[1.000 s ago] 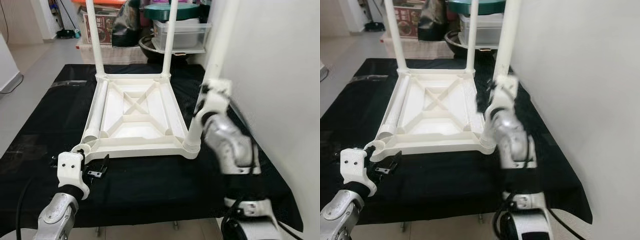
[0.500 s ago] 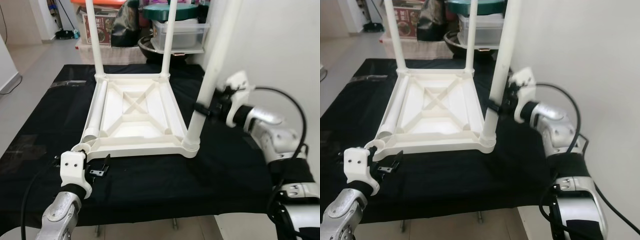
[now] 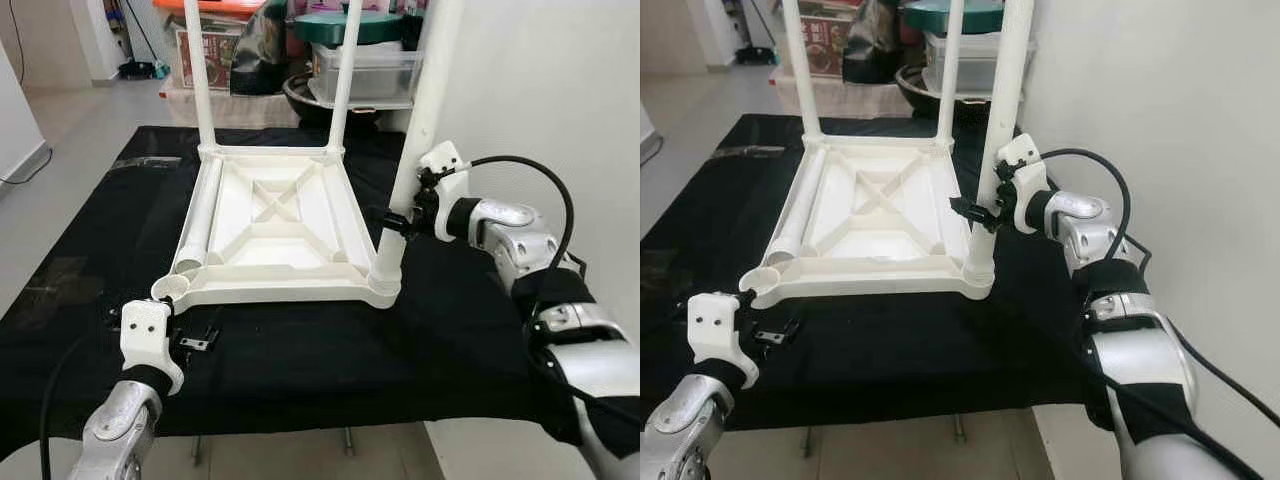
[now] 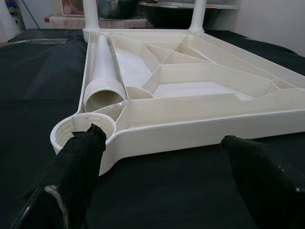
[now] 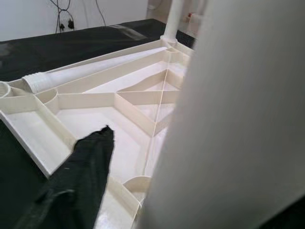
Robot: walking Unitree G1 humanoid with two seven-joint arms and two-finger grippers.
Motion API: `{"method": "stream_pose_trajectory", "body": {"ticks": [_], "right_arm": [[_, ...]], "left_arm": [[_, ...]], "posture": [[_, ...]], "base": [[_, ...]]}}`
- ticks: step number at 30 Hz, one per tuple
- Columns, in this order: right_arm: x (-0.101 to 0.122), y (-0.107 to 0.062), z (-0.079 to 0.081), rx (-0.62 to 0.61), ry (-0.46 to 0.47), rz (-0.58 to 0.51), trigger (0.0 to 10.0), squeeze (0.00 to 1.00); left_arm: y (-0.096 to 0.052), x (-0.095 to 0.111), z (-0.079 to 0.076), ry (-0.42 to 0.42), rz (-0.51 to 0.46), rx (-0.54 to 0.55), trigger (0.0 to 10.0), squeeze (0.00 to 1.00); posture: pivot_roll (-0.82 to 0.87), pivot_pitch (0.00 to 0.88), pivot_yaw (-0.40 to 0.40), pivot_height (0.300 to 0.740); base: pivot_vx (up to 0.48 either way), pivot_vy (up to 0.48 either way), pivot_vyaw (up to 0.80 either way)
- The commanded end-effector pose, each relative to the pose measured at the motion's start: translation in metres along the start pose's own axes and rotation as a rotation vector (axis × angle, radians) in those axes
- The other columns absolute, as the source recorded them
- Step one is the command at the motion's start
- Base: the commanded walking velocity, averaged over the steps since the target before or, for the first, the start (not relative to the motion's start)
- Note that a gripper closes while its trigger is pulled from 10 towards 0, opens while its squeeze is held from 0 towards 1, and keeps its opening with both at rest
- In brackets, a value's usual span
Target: Building children table
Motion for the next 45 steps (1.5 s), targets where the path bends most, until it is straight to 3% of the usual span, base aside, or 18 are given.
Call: {"method": "stream_pose_trajectory", "body": {"ticks": [1,2,3,11,20,23,25,27,28,29,30,31,35,38,39,41,42,45], "right_arm": [[0.004,0.0,-0.002,0.023,-0.018,-0.011,1.5,0.0],[0.004,0.0,-0.002,0.023,-0.018,-0.011,1.5,0.0],[-0.002,0.0,-0.001,0.026,0.01,-0.02,0.0,0.0],[-0.025,0.001,0.002,-0.102,0.097,0.033,0.0,0.0],[-0.06,0.001,-0.001,-0.54,0.232,0.267,0.0,0.0],[-0.064,-0.001,-0.001,-0.618,0.258,0.303,0.0,0.0],[-0.068,0.02,0.029,-0.756,0.36,0.335,0.0,0.0],[-0.068,0.02,0.029,-0.756,0.36,0.335,0.0,0.0],[-0.062,0.035,0.052,-0.75,0.405,0.342,0.0,0.0],[-0.049,0.051,0.073,-0.723,0.43,0.327,3.8,0.0],[-0.049,0.051,0.073,-0.723,0.43,0.327,3.8,0.0],[-0.034,0.064,0.087,-0.663,0.452,0.306,10.0,0.0],[-0.012,0.074,0.093,-0.6,0.462,0.264,10.0,0.0],[-0.012,0.074,0.093,-0.6,0.462,0.264,10.0,0.0],[-0.004,0.073,0.087,-0.598,0.475,0.213,10.0,1.0],[0.01,0.065,0.065,-0.561,0.429,0.132,10.0,1.0],[0.017,0.06,0.055,-0.533,0.403,0.098,10.0,0.0],[0.023,0.056,0.047,-0.505,0.379,0.066,10.0,0.0]], "left_arm": [[-0.003,-0.002,0.002,-0.001,0.003,0.007,10.0,0.0],[-0.003,-0.002,0.002,-0.001,0.003,0.007,10.0,0.0],[-0.005,-0.003,0.001,-0.003,0.006,0.007,10.0,0.0],[-0.004,-0.005,-0.001,-0.004,0.016,-0.002,10.0,0.0],[-0.003,-0.004,0.001,-0.001,0.024,-0.008,10.0,0.0],[-0.004,-0.005,0.001,-0.002,0.025,-0.008,10.0,0.0],[-0.005,-0.008,-0.001,-0.013,0.037,0.002,10.0,0.0],[-0.005,-0.008,-0.001,-0.013,0.037,0.002,10.0,0.0],[-0.005,-0.01,-0.002,-0.017,0.045,0.001,10.0,0.0],[-0.005,-0.011,-0.002,-0.016,0.053,-0.002,10.0,0.0],[-0.005,-0.011,-0.002,-0.016,0.053,-0.002,10.0,0.0],[-0.004,-0.011,-0.001,-0.013,0.057,-0.001,10.0,0.0],[-0.001,-0.012,0.001,-0.013,0.059,0.009,10.0,0.0],[-0.001,-0.012,0.001,-0.013,0.059,0.009,10.0,0.0],[-0.001,-0.013,0.002,-0.016,0.06,0.015,10.0,0.0],[-0.003,-0.017,-0.002,-0.025,0.071,0.01,10.0,0.0],[-0.004,-0.018,-0.004,-0.028,0.077,0.007,10.0,0.0],[-0.004,-0.019,-0.004,-0.028,0.079,0.005,10.0,0.0]], "posture": [[0.1,0.0,-0.113,0.74],[0.1,0.0,-0.113,0.74],[0.1,0.0,-0.112,0.74],[0.1,0.0,-0.101,0.74],[0.09,0.0,-0.096,0.74],[0.09,0.0,-0.096,0.74],[0.08,0.0,-0.089,0.74],[0.08,0.0,-0.089,0.74],[0.08,0.0,-0.089,0.74],[0.08,0.0,-0.089,0.74],[0.08,0.0,-0.089,0.74],[0.07,0.0,-0.09,0.74],[0.07,0.0,-0.102,0.74],[0.07,0.0,-0.102,0.74],[0.06,0.0,-0.102,0.74],[0.06,0.0,-0.098,0.74],[0.06,0.0,-0.095,0.74],[0.06,0.0,-0.095,0.74]], "base": [[0.0,0.0,0.0],[0.0,0.0,0.0],[0.0,0.0,0.0],[0.0,0.0,0.0],[0.0,0.0,0.0],[0.0,0.0,0.0],[0.0,0.0,0.0],[0.0,0.0,0.0],[0.0,0.0,0.0],[0.0,0.0,0.0],[0.0,0.0,0.0],[0.0,0.0,0.0],[0.0,0.0,0.0],[0.0,0.0,0.0],[0.0,0.0,0.0],[0.0,0.0,0.0],[0.0,0.0,0.0],[0.0,0.0,0.0]]}}
Point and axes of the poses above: a point about 5 cm out from each wrist's last joint towards the gripper, its own y axis pointing out of the wrist towards the gripper, its own x axis along the axis of the wrist's last joint, z = x × y, the point moved 1 cm from there along y, pointing out of the wrist towards the gripper, and after that the axes turned 12 degrees about -y, right-handed, at the moved point
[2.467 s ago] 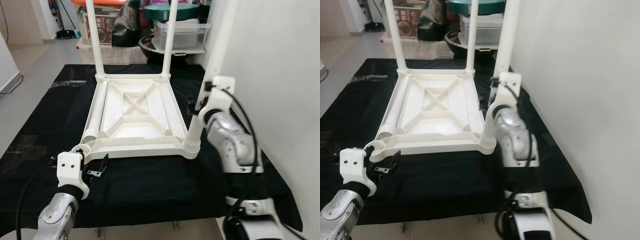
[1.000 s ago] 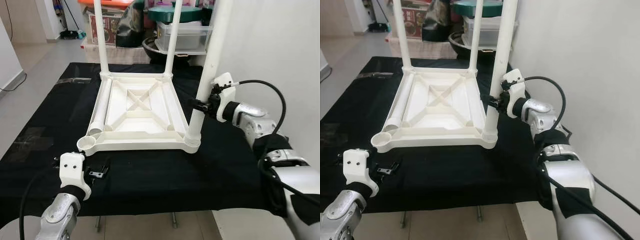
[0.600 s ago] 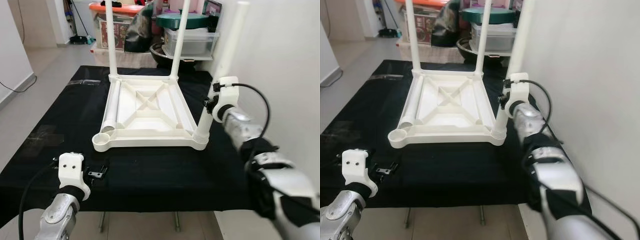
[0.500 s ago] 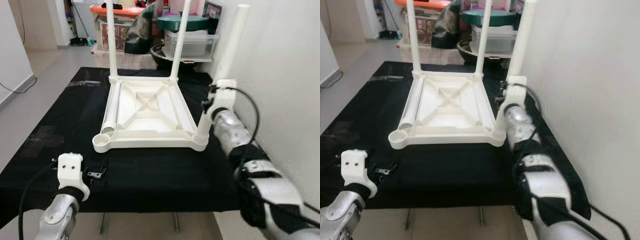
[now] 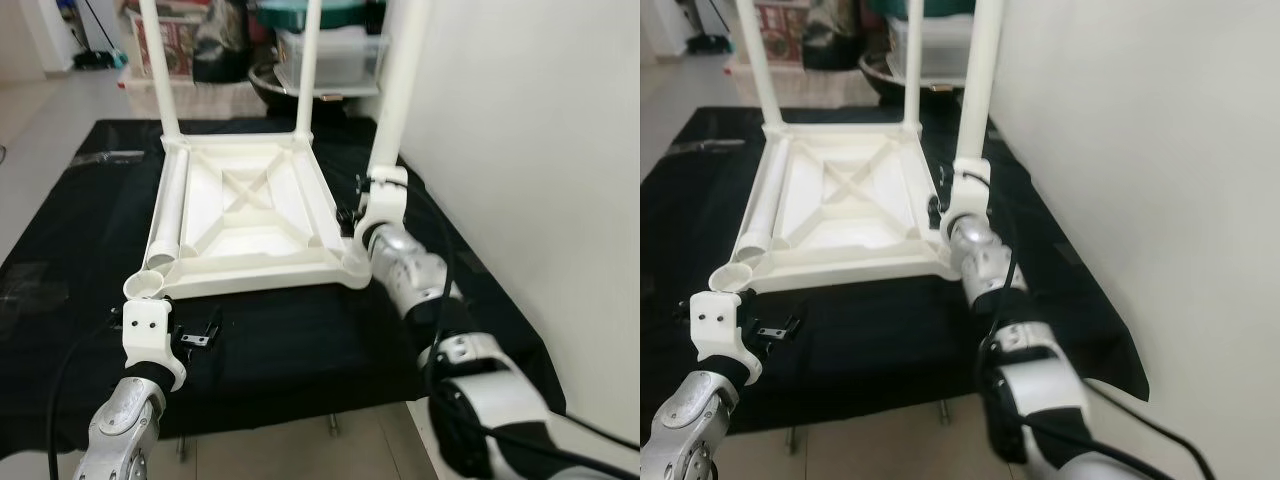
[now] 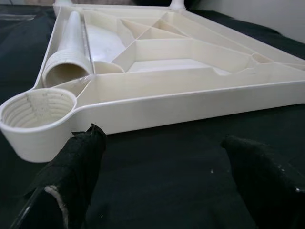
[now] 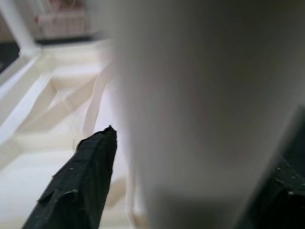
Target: Building children table
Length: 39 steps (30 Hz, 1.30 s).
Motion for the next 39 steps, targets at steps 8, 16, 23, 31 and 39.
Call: {"method": "stream_pose_trajectory", "body": {"ticks": [8,16,23,31,39], "right_arm": [[0.05,-0.018,-0.022,0.412,-0.014,-0.271,10.0,0.0],[0.053,-0.039,-0.01,0.821,-0.065,-0.405,10.0,0.0],[0.03,-0.045,0.032,1.137,-0.203,-0.36,0.6,0.0],[0.016,-0.034,0.033,1.023,-0.232,-0.277,0.0,0.0],[-0.028,-0.002,-0.06,-0.076,-0.074,0.074,0.0,0.0]], "left_arm": [[0.002,-0.002,0.001,-0.001,0.018,0.0,10.0,0.0],[0.003,-0.003,0.0,0.002,0.021,-0.008,10.0,0.0],[0.001,-0.001,0.003,0.01,0.022,-0.004,10.0,0.0],[-0.002,-0.003,0.003,0.01,0.026,-0.001,10.0,0.0],[-0.002,-0.003,0.004,0.008,0.025,0.002,10.0,0.0]], "posture": [[0.06,0.0,-0.093,0.74],[0.08,0.0,-0.095,0.74],[0.12,0.0,-0.114,0.74],[0.1,0.0,-0.112,0.74],[0.09,0.0,-0.107,0.74]], "base": [[0.0,0.0,0.0],[0.0,0.0,0.0],[0.0,0.0,0.0],[0.0,0.0,0.0],[0.0,0.0,0.0]]}}
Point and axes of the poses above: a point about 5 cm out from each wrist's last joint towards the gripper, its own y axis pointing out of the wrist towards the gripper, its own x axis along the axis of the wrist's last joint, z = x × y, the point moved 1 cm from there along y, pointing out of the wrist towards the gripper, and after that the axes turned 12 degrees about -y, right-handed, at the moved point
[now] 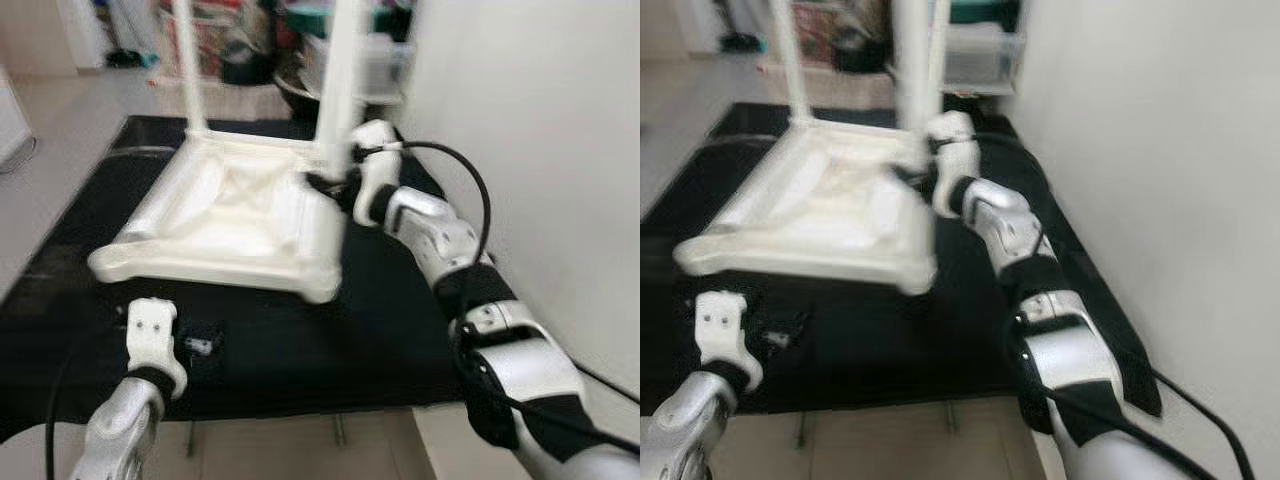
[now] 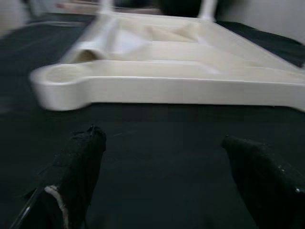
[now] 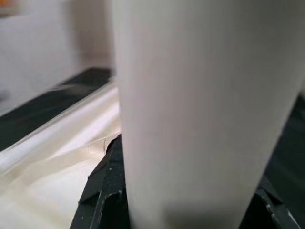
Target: Building children table
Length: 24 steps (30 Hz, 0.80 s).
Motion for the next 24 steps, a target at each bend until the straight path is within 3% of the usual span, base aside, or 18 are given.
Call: {"method": "stream_pose_trajectory", "body": {"ticks": [1,2,4,6,9,10,12,13,14,17,18,19,20,21,22,24], "right_arm": [[-0.047,-0.017,-0.032,-0.272,0.004,0.177,0.0,0.0],[-0.05,-0.029,-0.038,-0.382,-0.007,0.16,0.0,0.0],[-0.051,-0.038,-0.036,-0.421,-0.022,0.145,0.0,0.0],[-0.054,-0.047,-0.002,-0.335,0.028,0.166,0.0,0.0],[-0.054,-0.048,0.007,-0.311,0.048,0.177,0.0,0.0],[-0.044,-0.045,0.028,-0.218,0.042,0.145,10.0,0.26],[-0.044,-0.045,0.028,-0.218,0.042,0.145,10.0,0.26],[-0.027,-0.042,0.04,-0.134,0.058,0.065,10.0,1.0],[-0.006,-0.038,0.049,-0.002,0.068,-0.005,10.0,1.0],[-0.006,-0.038,0.049,-0.002,0.068,-0.005,10.0,1.0],[0.017,-0.035,0.053,0.168,0.061,-0.099,10.0,0.0],[0.037,-0.039,0.053,0.4,0.091,-0.216,10.0,0.0],[0.037,-0.039,0.053,0.4,0.091,-0.216,10.0,0.0],[0.048,-0.045,0.052,0.569,0.104,-0.295,10.0,0.0],[0.046,-0.053,0.052,0.741,0.076,-0.344,10.0,0.0],[0.046,-0.053,0.052,0.741,0.076,-0.344,10.0,0.0]], "left_arm": [[0.001,0.0,0.0,0.002,0.009,-0.002,10.0,0.0],[0.001,-0.001,0.0,0.001,0.01,-0.003,10.0,0.0],[0.001,0.0,0.0,0.0,0.01,-0.004,10.0,0.0],[0.002,-0.001,-0.002,-0.004,0.013,-0.011,10.0,0.0],[0.003,-0.001,-0.002,-0.005,0.013,-0.014,10.0,0.0],[0.004,-0.002,-0.004,-0.005,0.017,-0.023,10.0,0.0],[0.004,-0.002,-0.004,-0.005,0.017,-0.023,10.0,0.0],[0.006,-0.002,-0.005,-0.005,0.019,-0.031,10.0,0.0],[0.008,-0.001,-0.005,-0.004,0.018,-0.035,10.0,0.0],[0.008,-0.001,-0.005,-0.004,0.018,-0.035,10.0,0.0],[0.01,0.0,-0.004,-0.003,0.014,-0.034,10.0,0.0],[0.01,0.0,-0.004,-0.004,0.011,-0.032,10.0,0.0],[0.01,0.0,-0.004,-0.004,0.011,-0.032,10.0,0.0],[0.01,0.0,-0.004,-0.006,0.009,-0.03,10.0,0.0],[0.01,0.0,-0.005,-0.009,0.007,-0.03,10.0,0.0],[0.01,0.0,-0.005,-0.009,0.007,-0.03,10.0,0.0]], "posture": [[0.09,0.0,-0.103,0.74],[0.09,0.0,-0.102,0.74],[0.08,0.0,-0.096,0.74],[0.07,0.0,-0.086,0.74],[0.07,0.0,-0.084,0.74],[0.06,0.0,-0.072,0.74],[0.06,0.0,-0.072,0.74],[0.06,0.0,-0.072,0.74],[0.06,0.0,-0.072,0.74],[0.06,0.0,-0.072,0.74],[0.06,0.0,-0.076,0.74],[0.06,0.0,-0.082,0.74],[0.06,0.0,-0.082,0.74],[0.06,0.0,-0.082,0.74],[0.08,0.0,-0.099,0.74],[0.08,0.0,-0.099,0.74]], "base": [[0.0,0.0,0.0],[0.0,0.0,0.0],[0.0,0.0,0.0],[0.0,0.0,0.0],[0.0,0.0,0.0],[0.0,0.0,0.0],[0.0,0.0,0.0],[0.0,0.0,0.0],[0.0,0.0,0.0],[0.0,0.0,0.0],[0.0,0.0,0.0],[0.0,0.0,0.0],[0.0,0.0,0.0],[0.0,0.0,0.0],[0.0,0.0,0.0],[0.0,0.0,0.0]]}}
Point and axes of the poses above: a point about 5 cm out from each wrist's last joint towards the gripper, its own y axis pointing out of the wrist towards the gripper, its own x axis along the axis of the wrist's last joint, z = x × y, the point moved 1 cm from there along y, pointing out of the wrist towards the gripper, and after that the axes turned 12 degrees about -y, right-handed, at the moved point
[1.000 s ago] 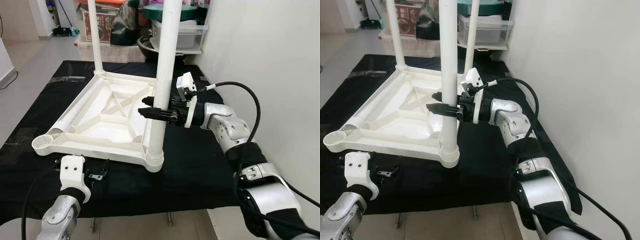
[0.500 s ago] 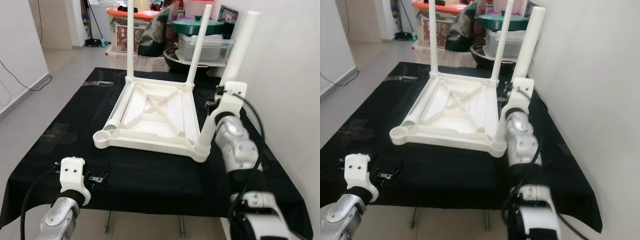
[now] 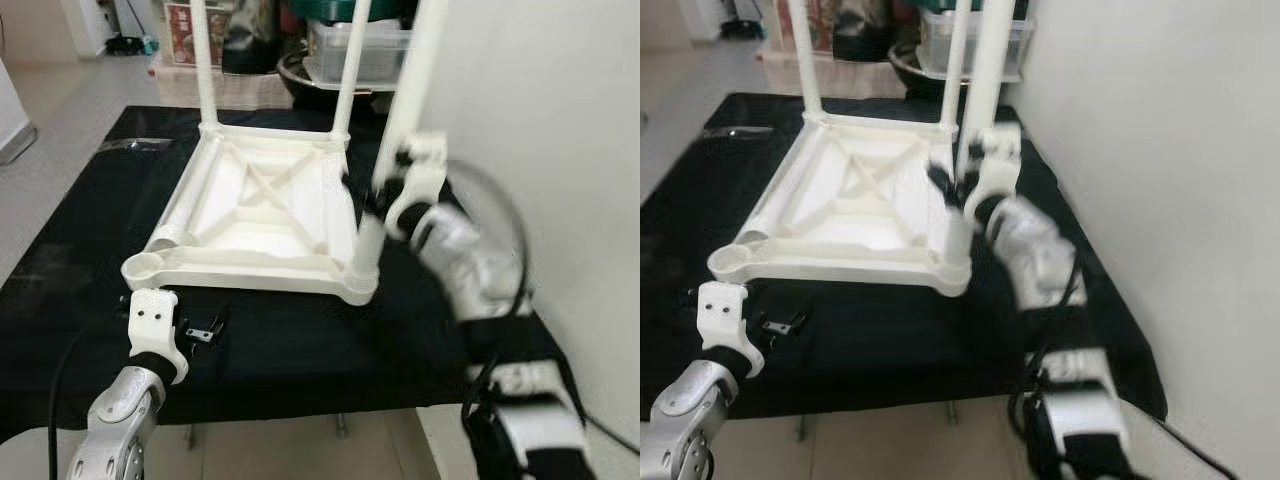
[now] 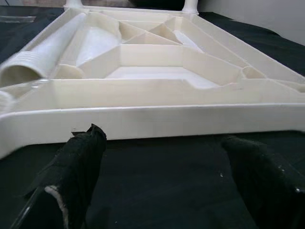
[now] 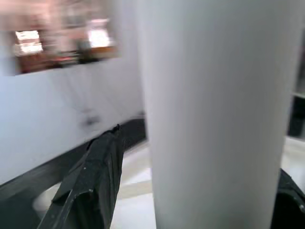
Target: Building children table
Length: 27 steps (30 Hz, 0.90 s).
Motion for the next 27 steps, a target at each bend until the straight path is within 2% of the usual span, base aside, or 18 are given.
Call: {"method": "stream_pose_trajectory", "body": {"ticks": [1,3,6,7,8,9,11,13,14,15,17,18,20,23,24,25,26,27], "right_arm": [[-0.013,-0.001,0.017,0.213,0.017,-0.013,10.0,0.0],[-0.028,-0.004,0.03,0.365,-0.023,0.017,10.0,0.0],[-0.032,-0.003,0.035,0.399,-0.031,0.026,10.0,0.0],[-0.036,0.0,0.04,0.41,-0.028,0.036,4.0,0.0],[-0.036,0.0,0.04,0.41,-0.028,0.036,4.0,0.0],[-0.048,0.008,0.038,0.318,-0.035,0.107,0.0,0.0],[-0.078,0.019,0.018,-0.016,-0.058,0.328,0.0,0.0],[-0.092,0.012,0.0,-0.235,-0.087,0.442,0.0,0.0],[-0.092,0.012,0.0,-0.235,-0.087,0.442,0.0,0.0],[-0.102,-0.01,-0.024,-0.536,-0.084,0.51,0.0,0.0],[-0.102,-0.01,-0.024,-0.536,-0.084,0.51,0.0,0.0],[-0.109,-0.035,-0.041,-0.772,-0.074,0.561,0.0,0.0],[-0.111,-0.053,-0.04,-0.913,-0.062,0.576,0.0,0.0],[-0.105,-0.062,-0.018,-0.927,-0.041,0.541,0.0,0.0],[-0.099,-0.054,-0.003,-0.852,-0.034,0.503,10.0,0.0],[-0.099,-0.054,-0.003,-0.852,-0.034,0.503,10.0,0.0],[-0.09,-0.042,0.013,-0.748,0.021,0.405,10.0,0.43],[-0.09,-0.042,0.013,-0.748,0.021,0.405,10.0,0.43]], "left_arm": [[-0.001,-0.005,-0.002,-0.01,0.017,0.002,10.0,0.0],[-0.002,-0.006,-0.002,-0.012,0.014,0.005,10.0,0.0],[-0.003,-0.006,-0.002,-0.013,0.013,0.007,10.0,0.0],[-0.003,-0.005,-0.002,-0.012,0.013,0.008,10.0,0.0],[-0.003,-0.005,-0.002,-0.012,0.013,0.008,10.0,0.0],[-0.004,-0.005,-0.001,-0.01,0.014,0.01,10.0,0.0],[-0.005,-0.005,0.0,-0.008,0.014,0.014,10.0,0.0],[-0.005,-0.005,0.0,-0.007,0.016,0.014,10.0,0.0],[-0.005,-0.005,0.0,-0.007,0.016,0.014,10.0,0.0],[-0.006,-0.005,0.001,-0.006,0.018,0.013,10.0,0.0],[-0.006,-0.005,0.001,-0.006,0.018,0.013,10.0,0.0],[-0.006,-0.005,0.001,-0.006,0.019,0.012,10.0,0.0],[-0.006,-0.005,0.001,-0.006,0.02,0.01,10.0,0.0],[-0.006,-0.005,0.0,-0.01,0.022,0.005,10.0,0.0],[-0.006,-0.005,0.0,-0.012,0.023,0.001,10.0,0.0],[-0.006,-0.005,0.0,-0.012,0.023,0.001,10.0,0.0],[-0.006,-0.006,-0.001,-0.013,0.025,-0.004,10.0,0.0],[-0.006,-0.006,-0.001,-0.013,0.025,-0.004,10.0,0.0]], "posture": [[0.08,0.0,-0.101,0.74],[0.09,0.0,-0.109,0.74],[0.09,0.0,-0.111,0.74],[0.1,0.0,-0.112,0.74],[0.1,0.0,-0.112,0.74],[0.1,0.0,-0.113,0.74],[0.1,0.0,-0.11,0.74],[0.09,0.0,-0.102,0.74],[0.09,0.0,-0.102,0.74],[0.08,0.0,-0.101,0.74],[0.08,0.0,-0.101,0.74],[0.08,0.0,-0.098,0.74],[0.08,0.0,-0.092,0.74],[0.07,0.0,-0.088,0.74],[0.06,0.0,-0.078,0.74],[0.06,0.0,-0.078,0.74],[0.06,0.0,-0.076,0.74],[0.06,0.0,-0.076,0.74]], "base": [[0.0,0.0,0.0],[0.0,0.0,0.0],[0.0,0.0,0.0],[0.0,0.0,0.0],[0.0,0.0,0.0],[0.0,0.0,0.0],[0.0,0.0,0.0],[0.0,0.0,0.0],[0.0,0.0,0.0],[0.0,0.0,0.0],[0.0,0.0,0.0],[0.0,0.0,0.0],[0.0,0.0,0.0],[0.0,0.0,0.0],[0.0,0.0,0.0],[0.0,0.0,0.0],[0.0,0.0,0.0],[0.0,0.0,0.0]]}}
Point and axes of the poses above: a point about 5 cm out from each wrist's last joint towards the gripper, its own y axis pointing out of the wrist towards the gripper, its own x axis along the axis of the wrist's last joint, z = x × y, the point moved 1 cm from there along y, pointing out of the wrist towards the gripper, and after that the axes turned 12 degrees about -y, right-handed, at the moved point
